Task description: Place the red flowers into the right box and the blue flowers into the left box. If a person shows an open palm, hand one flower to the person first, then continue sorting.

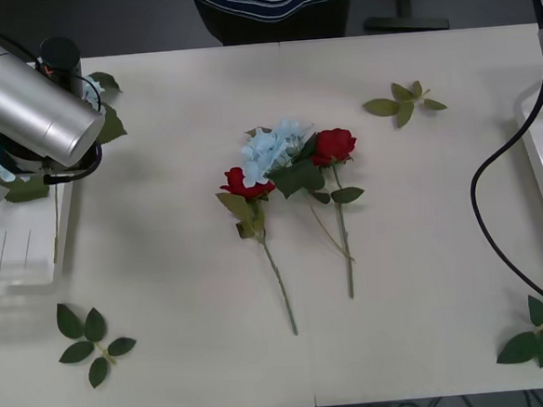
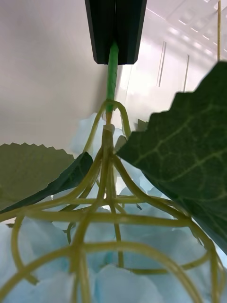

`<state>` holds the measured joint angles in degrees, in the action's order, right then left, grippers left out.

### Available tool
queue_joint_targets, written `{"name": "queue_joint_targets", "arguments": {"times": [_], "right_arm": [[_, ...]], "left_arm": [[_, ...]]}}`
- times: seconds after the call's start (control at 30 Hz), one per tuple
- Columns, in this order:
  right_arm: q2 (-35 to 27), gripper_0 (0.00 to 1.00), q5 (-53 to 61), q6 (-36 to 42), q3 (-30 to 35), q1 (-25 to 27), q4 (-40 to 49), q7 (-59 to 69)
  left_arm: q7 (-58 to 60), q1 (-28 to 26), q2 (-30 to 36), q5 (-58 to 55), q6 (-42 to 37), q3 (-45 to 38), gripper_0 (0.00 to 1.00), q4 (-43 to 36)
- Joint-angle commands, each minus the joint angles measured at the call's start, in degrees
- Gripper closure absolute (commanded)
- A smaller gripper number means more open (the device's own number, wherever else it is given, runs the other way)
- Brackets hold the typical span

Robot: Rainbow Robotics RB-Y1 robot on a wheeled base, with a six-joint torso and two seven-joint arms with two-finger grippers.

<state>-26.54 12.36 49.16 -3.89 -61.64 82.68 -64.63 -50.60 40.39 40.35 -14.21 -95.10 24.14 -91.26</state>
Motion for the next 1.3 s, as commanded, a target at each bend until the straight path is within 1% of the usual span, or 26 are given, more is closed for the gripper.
{"name": "queue_joint_targets", "arguments": {"times": [0.03,0.07,0.13,0.67,0.77,0.87,0.97,1.13,1.2,1.23,1.3], "right_arm": [[-0.71,0.12,0.21,-0.21,0.63,-1.9,1.16,1.44],[-0.71,0.04,0.21,-0.21,0.63,-1.9,1.16,1.44],[-0.71,0.01,0.21,-0.21,0.63,-1.9,1.16,1.44],[-0.71,0.01,0.21,-0.21,0.63,-1.9,1.16,1.44],[-0.45,0.01,0.3,-0.83,0.19,-0.58,1.34,1.53],[-0.89,0.01,0.13,-1.18,0.11,-0.85,1.95,1.62],[-2.12,0.01,3.2,0.49,0.02,-0.76,2.48,1.35],[-6.86,0.0,15.07,15.08,0.37,-0.58,8.11,0.83],[-8.36,0.0,21.39,22.29,1.34,0.21,11.27,1.27],[-9.15,0.01,25.0,27.12,2.22,1.0,13.47,1.35],[-10.03,0.0,29.66,34.07,3.8,2.49,16.72,1.53]], "left_arm": [[0.85,-0.04,0.61,0.32,-0.44,-0.77,1.0,-1.11],[0.85,-0.04,0.61,0.32,-0.44,-0.77,1.0,-1.11],[0.85,-0.04,0.61,0.32,-0.44,-0.77,1.0,-1.11],[0.85,-0.04,0.61,0.32,-0.44,-0.77,1.0,-1.11],[0.85,-0.04,0.61,0.32,-0.44,-0.77,1.0,-1.11],[0.85,-0.04,0.61,0.32,-0.44,-0.77,1.0,-1.11],[1.03,-0.57,0.26,0.32,-0.52,-0.59,1.0,-0.85],[1.29,0.57,0.17,0.41,-2.9,-0.94,1.0,-1.11],[1.47,1.19,0.17,0.41,-4.13,-0.94,1.0,-1.11],[1.47,1.45,0.26,0.41,-4.74,-1.12,1.0,-1.11],[1.29,1.8,0.52,0.41,-5.71,-1.47,1.0,-1.02]]}}
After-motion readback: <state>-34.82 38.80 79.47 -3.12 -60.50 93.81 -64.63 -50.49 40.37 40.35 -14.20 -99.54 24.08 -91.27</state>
